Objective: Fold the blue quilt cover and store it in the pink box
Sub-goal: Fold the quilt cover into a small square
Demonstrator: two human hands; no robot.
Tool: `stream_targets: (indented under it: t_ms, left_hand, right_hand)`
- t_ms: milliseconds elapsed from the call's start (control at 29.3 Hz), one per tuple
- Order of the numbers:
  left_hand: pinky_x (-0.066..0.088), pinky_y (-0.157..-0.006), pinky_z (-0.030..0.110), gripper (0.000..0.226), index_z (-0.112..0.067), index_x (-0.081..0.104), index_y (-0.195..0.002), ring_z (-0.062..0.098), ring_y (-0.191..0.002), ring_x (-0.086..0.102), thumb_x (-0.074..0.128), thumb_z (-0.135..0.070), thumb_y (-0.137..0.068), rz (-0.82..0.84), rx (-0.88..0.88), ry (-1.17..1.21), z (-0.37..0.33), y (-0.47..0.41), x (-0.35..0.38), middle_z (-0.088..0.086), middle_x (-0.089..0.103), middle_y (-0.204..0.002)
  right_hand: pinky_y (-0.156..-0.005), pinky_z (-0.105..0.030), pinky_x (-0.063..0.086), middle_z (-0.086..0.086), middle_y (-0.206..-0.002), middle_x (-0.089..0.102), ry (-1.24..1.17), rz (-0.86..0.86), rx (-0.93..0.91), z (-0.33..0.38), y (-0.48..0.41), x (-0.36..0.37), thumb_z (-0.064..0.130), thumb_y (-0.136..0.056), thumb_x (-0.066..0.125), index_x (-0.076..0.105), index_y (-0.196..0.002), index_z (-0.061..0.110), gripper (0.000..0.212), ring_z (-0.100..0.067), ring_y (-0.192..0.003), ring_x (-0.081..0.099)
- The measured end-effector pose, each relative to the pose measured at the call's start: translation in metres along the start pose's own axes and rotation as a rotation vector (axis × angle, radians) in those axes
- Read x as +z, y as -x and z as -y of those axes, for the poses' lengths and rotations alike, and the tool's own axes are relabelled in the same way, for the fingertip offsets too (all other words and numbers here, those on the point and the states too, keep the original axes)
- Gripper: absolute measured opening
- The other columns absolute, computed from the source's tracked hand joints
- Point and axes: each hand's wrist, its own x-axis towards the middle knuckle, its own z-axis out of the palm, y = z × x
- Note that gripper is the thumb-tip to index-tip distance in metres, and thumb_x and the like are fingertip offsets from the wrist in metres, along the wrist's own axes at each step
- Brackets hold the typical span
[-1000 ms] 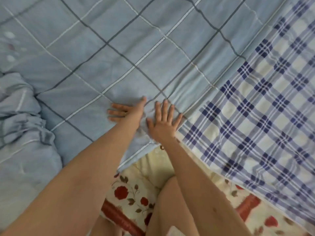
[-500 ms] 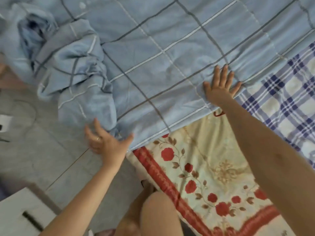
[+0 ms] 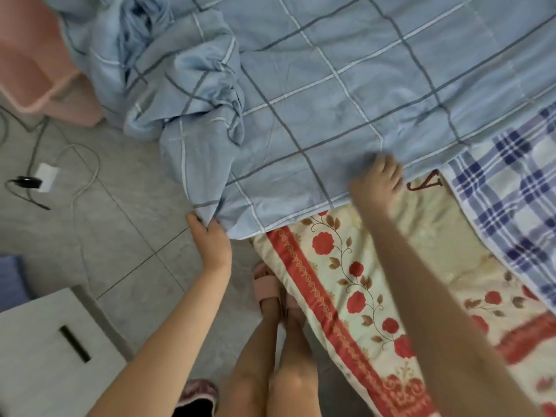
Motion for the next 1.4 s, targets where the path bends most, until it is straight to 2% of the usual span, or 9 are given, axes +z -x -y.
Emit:
stream_targets:
  t_ms: [103,308,478,649,752,957,1128,1230,1401]
  left_hand:
    - [0.051,-0.084,0.040,0.027,-0.024,0.050,-0.090,0.021,-0.090,0.058,0.041,0.000,-0.095,0.065,-0.200,0.111,-0.016,0.022,-0.018,0.000,0.057,-0.094]
    - [0.053,-0.061,0.024,0.023,-0.014,0.049,-0.080,0.019,-0.079,0.058,0.047,0.006,-0.091,0.153,-0.246,0.001,-0.065,0.050,-0.047,0.005,0.056,-0.084]
    - [0.054,-0.053,0.016,0.026,-0.010,0.043,-0.072,0.016,-0.074,0.055,0.052,0.008,-0.090,0.241,-0.236,-0.044,-0.091,0.042,-0.058,0.006,0.049,-0.076]
    - [0.052,-0.071,0.038,0.023,-0.013,0.043,-0.073,0.018,-0.069,0.053,0.056,-0.001,-0.087,0.373,-0.184,-0.218,-0.070,0.030,-0.067,0.004,0.047,-0.070]
    - [0.045,-0.066,0.015,0.018,-0.016,0.051,-0.079,0.002,-0.067,0.059,0.056,-0.001,-0.088,0.636,-0.181,-0.268,-0.060,0.033,-0.082,0.000,0.058,-0.075]
    - [0.044,-0.077,0.011,0.015,-0.027,0.059,-0.093,0.009,-0.098,0.063,0.056,-0.012,-0.092,0.775,-0.270,-0.326,-0.060,-0.046,-0.181,-0.010,0.065,-0.098]
    - [0.028,-0.107,0.025,0.094,-0.013,0.030,-0.142,0.026,-0.137,0.026,0.086,-0.015,-0.066,0.419,0.170,-0.574,-0.110,-0.125,-0.250,0.008,0.027,-0.143]
    - [0.021,-0.110,0.043,0.139,-0.009,-0.001,-0.150,0.030,-0.143,0.001,0.093,-0.029,-0.050,0.395,0.400,-0.629,-0.158,-0.162,-0.262,0.023,-0.006,-0.153]
    - [-0.011,-0.114,0.049,0.096,-0.030,0.002,-0.151,0.021,-0.138,-0.034,0.066,-0.049,-0.082,0.578,0.724,-1.102,-0.215,-0.184,-0.266,0.010,-0.022,-0.156]
  right_hand:
    - [-0.107,-0.043,0.032,-0.017,-0.139,0.043,-0.270,0.109,-0.085,0.022,0.102,0.013,0.019,-0.091,0.047,0.042,-0.137,0.008,0.048,-0.034,-0.130,0.037]
    - [-0.107,-0.034,0.032,-0.009,-0.127,0.052,-0.647,0.307,-0.181,0.087,0.219,-0.016,0.019,-0.087,0.064,0.049,-0.132,0.008,0.049,-0.025,-0.124,0.042]
    - [-0.109,-0.038,0.033,-0.012,-0.145,0.036,-0.686,0.421,-0.154,0.146,0.164,-0.043,0.024,-0.085,0.069,0.024,-0.147,0.012,0.078,-0.025,-0.134,0.034]
    - [-0.115,-0.042,0.025,-0.016,-0.154,0.021,-0.594,0.437,-0.162,0.229,0.079,-0.027,0.036,-0.069,0.083,0.007,-0.151,0.010,0.115,-0.030,-0.141,0.024]
    - [-0.114,-0.046,0.029,-0.012,-0.156,0.018,-0.698,0.411,0.012,0.261,0.031,0.002,0.054,-0.044,0.091,-0.007,-0.151,0.019,0.149,-0.028,-0.141,0.027]
    - [-0.073,-0.029,0.040,-0.019,-0.112,0.060,-0.712,0.368,0.206,0.330,0.031,0.027,0.010,-0.081,0.062,0.053,-0.121,-0.003,0.043,-0.024,-0.096,0.057]
    - [-0.073,-0.022,0.040,-0.012,-0.094,0.054,-0.591,0.577,-0.278,0.367,0.153,-0.011,0.000,-0.084,0.055,0.059,-0.114,-0.008,0.031,-0.017,-0.091,0.049]
    - [-0.074,-0.027,0.035,-0.011,-0.089,0.064,-0.455,0.595,-0.612,0.361,0.233,-0.038,0.023,-0.073,0.038,0.069,-0.094,-0.003,0.045,-0.023,-0.086,0.057]
    - [-0.063,-0.025,0.030,-0.005,-0.070,0.061,-0.312,0.447,-0.915,0.349,0.304,-0.065,0.000,-0.058,0.047,0.073,-0.075,0.012,0.034,-0.030,-0.061,0.055]
